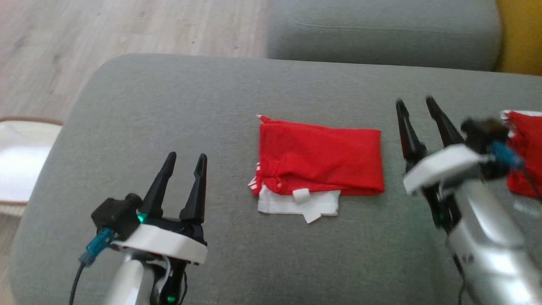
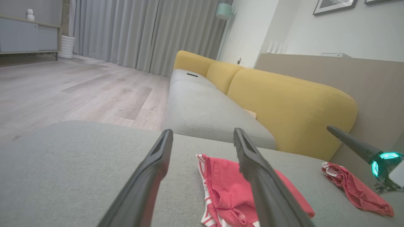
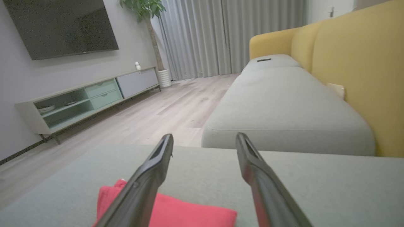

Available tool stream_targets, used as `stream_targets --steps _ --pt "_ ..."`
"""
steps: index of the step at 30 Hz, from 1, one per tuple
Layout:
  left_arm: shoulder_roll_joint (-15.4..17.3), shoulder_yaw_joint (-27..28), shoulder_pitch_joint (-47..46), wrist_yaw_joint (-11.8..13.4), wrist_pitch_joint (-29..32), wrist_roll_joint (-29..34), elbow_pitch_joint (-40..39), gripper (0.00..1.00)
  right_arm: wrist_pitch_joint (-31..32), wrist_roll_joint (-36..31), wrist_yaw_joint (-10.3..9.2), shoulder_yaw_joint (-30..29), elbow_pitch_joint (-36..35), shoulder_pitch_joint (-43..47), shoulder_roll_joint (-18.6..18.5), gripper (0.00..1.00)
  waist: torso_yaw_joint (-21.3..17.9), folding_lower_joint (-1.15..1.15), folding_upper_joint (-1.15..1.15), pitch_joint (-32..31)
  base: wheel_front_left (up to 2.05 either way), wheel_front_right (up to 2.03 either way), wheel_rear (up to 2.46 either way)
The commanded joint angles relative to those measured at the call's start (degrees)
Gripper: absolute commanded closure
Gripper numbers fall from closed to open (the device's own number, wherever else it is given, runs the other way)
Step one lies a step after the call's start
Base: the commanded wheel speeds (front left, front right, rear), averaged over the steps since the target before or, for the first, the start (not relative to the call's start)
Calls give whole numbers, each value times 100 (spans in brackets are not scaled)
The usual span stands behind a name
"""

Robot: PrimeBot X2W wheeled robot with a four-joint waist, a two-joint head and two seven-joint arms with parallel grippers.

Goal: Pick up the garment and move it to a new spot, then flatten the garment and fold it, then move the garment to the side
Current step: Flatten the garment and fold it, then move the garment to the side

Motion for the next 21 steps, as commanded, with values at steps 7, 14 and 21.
stream_targets --steps 7,14,21 --pt "16 367 -101 -34 -35 0 -172 0 -77 -1267 -5 -1070 -1310 1103 324 0 -555 0 0 -54 0 0 0" --pt "16 526 70 -34 -35 -11 -127 0 -77 -1946 -5 -1576 -1929 1704 715 0 -857 0 0 17 0 0 0" --pt "16 472 7 -34 -35 1 -126 0 -77 -2082 -5 -1702 -2042 1766 835 0 -854 0 0 136 0 0 0"
